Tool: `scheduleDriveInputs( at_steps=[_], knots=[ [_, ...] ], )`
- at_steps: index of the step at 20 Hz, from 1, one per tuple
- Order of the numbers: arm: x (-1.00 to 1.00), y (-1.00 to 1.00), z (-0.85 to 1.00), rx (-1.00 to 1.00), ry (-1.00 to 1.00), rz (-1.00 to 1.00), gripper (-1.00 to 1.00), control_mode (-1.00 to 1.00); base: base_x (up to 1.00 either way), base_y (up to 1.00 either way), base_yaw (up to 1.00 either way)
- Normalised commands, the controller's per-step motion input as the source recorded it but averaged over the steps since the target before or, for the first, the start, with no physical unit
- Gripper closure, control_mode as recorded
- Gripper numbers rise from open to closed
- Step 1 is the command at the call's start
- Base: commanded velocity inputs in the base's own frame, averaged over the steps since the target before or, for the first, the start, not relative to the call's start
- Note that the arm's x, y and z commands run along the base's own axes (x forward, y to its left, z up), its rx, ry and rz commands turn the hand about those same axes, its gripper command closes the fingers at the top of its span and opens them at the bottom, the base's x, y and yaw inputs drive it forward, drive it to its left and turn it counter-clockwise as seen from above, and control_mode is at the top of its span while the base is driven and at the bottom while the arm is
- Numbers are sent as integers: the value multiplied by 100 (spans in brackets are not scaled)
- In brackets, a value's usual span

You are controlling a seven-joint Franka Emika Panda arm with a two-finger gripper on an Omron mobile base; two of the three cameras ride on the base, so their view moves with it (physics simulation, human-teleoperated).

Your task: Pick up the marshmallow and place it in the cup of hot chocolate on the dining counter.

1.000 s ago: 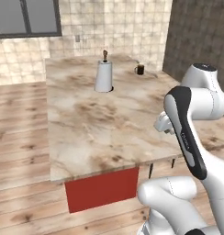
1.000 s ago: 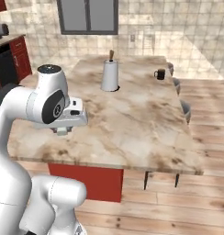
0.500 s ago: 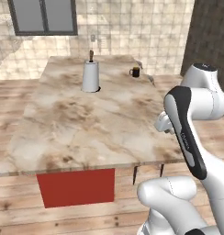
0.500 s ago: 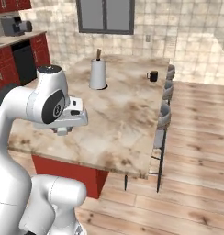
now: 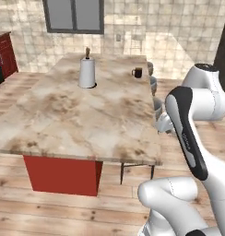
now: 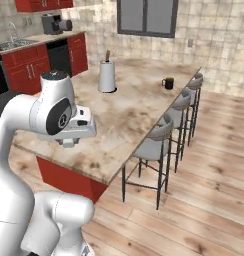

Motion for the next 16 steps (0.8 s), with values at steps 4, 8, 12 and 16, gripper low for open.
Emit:
scheduleDriveInputs(
  at_steps=[4, 8, 12, 16],
  knots=[
    [0, 0, 0, 0, 0, 0, 100, 100, -1, -100, 52],
    [0, 0, 0, 0, 0, 0, 100, 100, 0, -100, 65],
    [0, 0, 0, 0, 0, 0, 100, 100, 0, -100, 69],
    [0, 0, 0, 0, 0, 0, 100, 100, 0, -100, 60]
  ],
)
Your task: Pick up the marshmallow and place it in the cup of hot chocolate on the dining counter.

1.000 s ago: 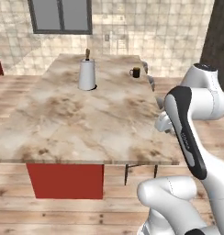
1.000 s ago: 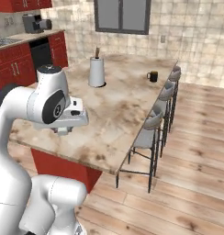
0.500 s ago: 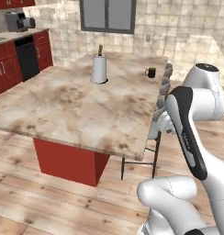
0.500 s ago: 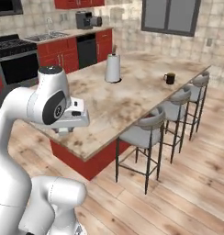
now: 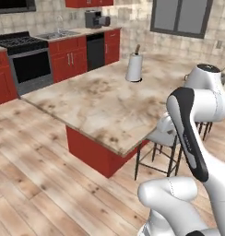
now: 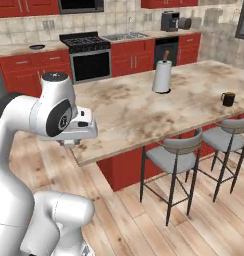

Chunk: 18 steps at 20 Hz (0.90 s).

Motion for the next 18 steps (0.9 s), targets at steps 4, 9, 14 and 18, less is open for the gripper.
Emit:
scheduleDriveInputs(
  at_steps=[4, 9, 14, 18],
  knots=[
    [0, 0, 0, 0, 0, 0, 100, 100, 1, -100, 51],
    [0, 0, 0, 0, 0, 0, 100, 100, 1, -100, 48],
    [0, 0, 0, 0, 0, 0, 100, 100, 4, -100, 49],
    [0, 0, 0, 0, 0, 0, 100, 100, 2, -100, 45]
  ],
)
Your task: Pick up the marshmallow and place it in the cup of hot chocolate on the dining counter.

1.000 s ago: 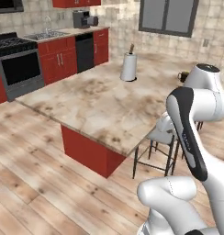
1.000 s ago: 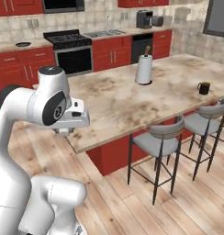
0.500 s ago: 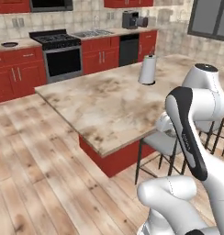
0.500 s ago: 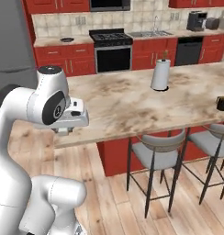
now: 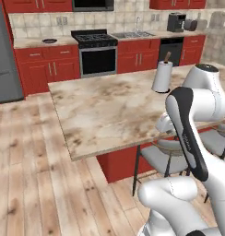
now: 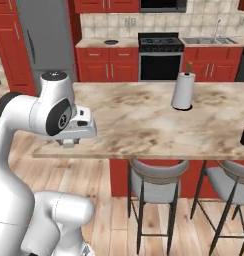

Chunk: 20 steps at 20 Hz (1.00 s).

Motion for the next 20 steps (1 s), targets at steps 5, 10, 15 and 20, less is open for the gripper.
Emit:
scheduleDriveInputs(
  at_steps=[5, 10, 15, 20],
  knots=[
    [0, 0, 0, 0, 0, 0, 100, 100, 0, -100, 35],
    [0, 0, 0, 0, 0, 0, 100, 100, 0, -100, 21],
    [0, 0, 0, 0, 0, 0, 100, 100, 0, -100, 6],
    [0, 0, 0, 0, 0, 0, 100, 100, 0, -100, 0]
  ],
)
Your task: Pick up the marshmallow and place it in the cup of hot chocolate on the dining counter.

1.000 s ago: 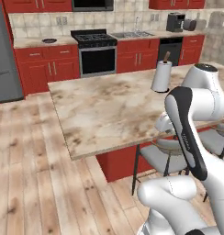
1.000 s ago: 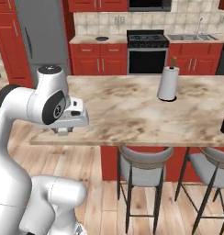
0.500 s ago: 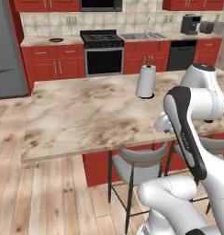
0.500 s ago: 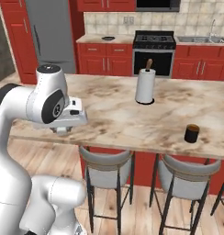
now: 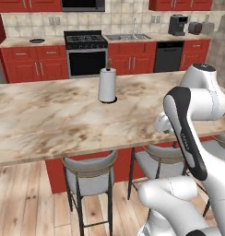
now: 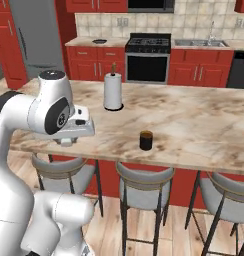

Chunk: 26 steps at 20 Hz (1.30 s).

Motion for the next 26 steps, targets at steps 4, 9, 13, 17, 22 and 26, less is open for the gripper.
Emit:
scheduleDriveInputs(
  at_steps=[4, 9, 13, 17, 22, 26],
  knots=[
    [0, 0, 0, 0, 0, 0, 100, 100, 0, -96, -5],
    [0, 0, 0, 0, 0, 0, 100, 100, 28, -38, -3],
    [0, 0, 0, 0, 0, 0, 100, 100, 54, -1, 0],
    [0, 0, 0, 0, 0, 0, 100, 100, 62, 9, 0],
    [0, 0, 0, 0, 0, 0, 100, 100, 35, -2, 0],
    [0, 0, 0, 0, 0, 0, 100, 100, 10, -4, 0]
  ],
)
